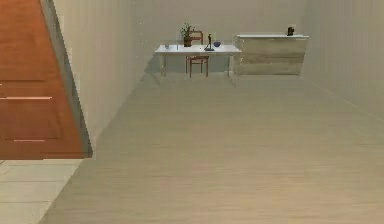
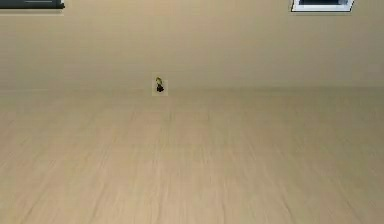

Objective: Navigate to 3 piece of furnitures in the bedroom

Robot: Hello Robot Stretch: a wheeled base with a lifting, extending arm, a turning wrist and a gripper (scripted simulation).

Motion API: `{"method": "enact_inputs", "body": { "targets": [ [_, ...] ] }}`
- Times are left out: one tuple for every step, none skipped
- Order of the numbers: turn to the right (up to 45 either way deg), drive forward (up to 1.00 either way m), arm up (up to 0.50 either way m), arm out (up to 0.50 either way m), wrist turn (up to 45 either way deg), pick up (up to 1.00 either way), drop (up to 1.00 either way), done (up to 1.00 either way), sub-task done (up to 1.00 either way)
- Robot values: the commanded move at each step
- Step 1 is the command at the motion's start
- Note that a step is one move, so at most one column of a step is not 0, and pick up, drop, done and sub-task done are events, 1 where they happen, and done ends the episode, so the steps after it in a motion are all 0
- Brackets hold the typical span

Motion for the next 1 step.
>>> {"method": "enact_inputs", "body": {
  "targets": [
    [0.0,1.00,0.00,0.00,0.0,0.00,0.00,0.00,0.00]
  ]
}}
